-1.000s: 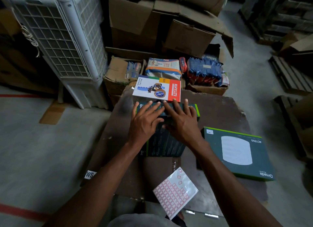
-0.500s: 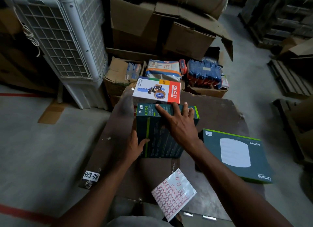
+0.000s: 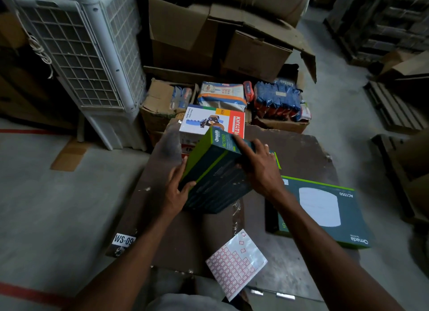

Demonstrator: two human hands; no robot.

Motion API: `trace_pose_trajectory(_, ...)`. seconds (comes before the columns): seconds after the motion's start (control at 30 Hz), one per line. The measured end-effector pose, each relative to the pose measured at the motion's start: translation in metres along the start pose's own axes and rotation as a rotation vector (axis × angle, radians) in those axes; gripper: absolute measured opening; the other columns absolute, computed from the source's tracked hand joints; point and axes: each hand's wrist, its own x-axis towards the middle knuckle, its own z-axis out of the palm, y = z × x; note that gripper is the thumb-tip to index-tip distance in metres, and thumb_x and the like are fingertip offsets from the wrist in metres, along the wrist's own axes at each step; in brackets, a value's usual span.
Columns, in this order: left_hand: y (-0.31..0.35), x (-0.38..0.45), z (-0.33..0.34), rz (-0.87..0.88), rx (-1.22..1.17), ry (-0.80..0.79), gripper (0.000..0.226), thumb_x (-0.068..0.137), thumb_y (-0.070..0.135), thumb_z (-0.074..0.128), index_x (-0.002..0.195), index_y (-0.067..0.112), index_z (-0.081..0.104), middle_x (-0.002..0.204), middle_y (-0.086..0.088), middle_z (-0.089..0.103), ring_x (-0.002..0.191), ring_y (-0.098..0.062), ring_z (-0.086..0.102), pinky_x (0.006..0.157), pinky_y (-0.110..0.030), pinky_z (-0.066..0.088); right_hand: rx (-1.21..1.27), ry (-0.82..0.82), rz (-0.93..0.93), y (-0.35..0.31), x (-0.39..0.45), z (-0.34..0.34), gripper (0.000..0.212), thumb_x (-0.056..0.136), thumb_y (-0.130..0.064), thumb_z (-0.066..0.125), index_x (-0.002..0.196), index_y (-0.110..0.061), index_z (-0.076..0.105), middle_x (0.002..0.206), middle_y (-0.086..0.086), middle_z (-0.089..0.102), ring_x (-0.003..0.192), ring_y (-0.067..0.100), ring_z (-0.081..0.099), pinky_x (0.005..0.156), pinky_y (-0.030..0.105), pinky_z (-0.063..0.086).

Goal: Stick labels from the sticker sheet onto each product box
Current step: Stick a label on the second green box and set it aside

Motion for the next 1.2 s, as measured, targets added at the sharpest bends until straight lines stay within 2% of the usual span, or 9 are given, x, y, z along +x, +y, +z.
trace_pose_trajectory(0.1,0.015,0.016,-0.015,0.149,0.195,0.010,0.064,0.094,0.055,0.058,0.153,0.043,0.036,0.138,-0.003,0.052,0.121,-0.024,0.054,0.098,-0.042,0.050,0.294,-0.031,0.084,0.020,-0.012,0.012,0.091,0.098,-0.024,0.061,0.155,-0.058,-0.002,0.134,0.007,0.044,0.113,0.031,0.050,0.087,0.051,0.052)
trace_pose_trajectory(0.17,0.023,0.024,-0.020,0.216,0.412,-0.022,0.064,0.093,0.055,0.057,0.152,0.049,0.034,0.137,-0.001,0.053,0.120,-0.028,0.053,0.098,-0.050,0.046,0.443,-0.073,0.161,0.032,-0.023,0.026,0.093,0.096,-0.013,0.061,0.159,-0.049,0.002,0.148,0.006,0.042,0.128,0.028,0.048,0.097,0.053,0.052)
trace_pose_trajectory(0.37,0.045,0.027,-0.006,0.224,0.729,-0.183,0.075,0.089,0.048,0.065,0.149,0.062,0.022,0.144,0.002,0.047,0.131,-0.025,0.043,0.112,-0.063,0.028,0.674,-0.139,0.348,0.055,-0.050,0.071,0.097,0.091,0.003,0.063,0.160,-0.038,0.008,0.155,0.011,0.044,0.136,0.037,0.049,0.104,0.065,0.047)
trace_pose_trajectory(0.57,0.060,0.026,0.032,0.235,0.839,-0.314,0.080,0.090,0.045,0.068,0.149,0.062,0.018,0.150,0.000,0.042,0.137,-0.029,0.037,0.117,-0.065,0.016,0.629,0.154,0.334,0.049,-0.043,0.057,0.104,0.080,-0.032,0.086,0.159,-0.038,0.020,0.166,-0.005,0.025,0.149,0.013,0.029,0.116,0.036,0.033)
trace_pose_trajectory(0.7,0.065,0.025,0.048,0.256,0.870,-0.392,0.079,0.090,0.045,0.068,0.151,0.057,0.021,0.152,-0.002,0.041,0.140,-0.031,0.035,0.117,-0.066,0.014,0.375,-0.046,0.337,0.060,-0.043,0.063,0.087,0.082,-0.062,0.074,0.155,-0.047,0.028,0.162,0.006,0.026,0.141,0.032,0.042,0.109,0.051,0.046)
trace_pose_trajectory(0.87,0.062,0.035,0.046,0.259,0.804,-0.449,0.077,0.089,0.052,0.066,0.155,0.047,0.027,0.155,0.006,0.041,0.145,-0.021,0.034,0.119,-0.058,0.013,0.366,-0.189,0.376,0.081,-0.043,0.063,0.072,0.084,-0.053,0.076,0.147,-0.029,0.050,0.150,0.012,0.036,0.129,0.036,0.051,0.105,0.046,0.050)
trace_pose_trajectory(0.97,0.057,0.043,0.029,0.179,0.782,-0.450,0.085,0.085,0.062,0.065,0.156,0.043,0.024,0.158,0.009,0.039,0.148,-0.016,0.030,0.121,-0.059,0.008,0.405,-0.187,0.385,0.084,-0.040,0.065,0.069,0.081,-0.050,0.080,0.141,-0.028,0.055,0.143,0.014,0.039,0.124,0.037,0.053,0.104,0.047,0.051)
trace_pose_trajectory(1.1,0.044,0.050,-0.007,-0.169,0.822,-0.418,0.110,0.059,0.089,0.066,0.154,0.045,0.029,0.161,0.007,0.030,0.152,-0.033,0.017,0.113,-0.073,0.002,0.438,-0.138,0.410,0.081,-0.038,0.065,0.066,0.077,-0.043,0.086,0.135,-0.028,0.059,0.136,0.012,0.042,0.120,0.035,0.053,0.103,0.046,0.050)
trace_pose_trajectory(1.2,0.042,0.045,-0.018,-0.258,0.615,-0.404,0.109,0.050,0.076,0.083,0.146,0.041,0.045,0.154,-0.004,0.040,0.143,-0.038,0.033,0.118,-0.055,0.025,0.472,-0.123,0.385,0.076,-0.037,0.062,0.063,0.074,-0.038,0.089,0.131,-0.027,0.062,0.133,0.010,0.044,0.121,0.033,0.051,0.103,0.045,0.049)
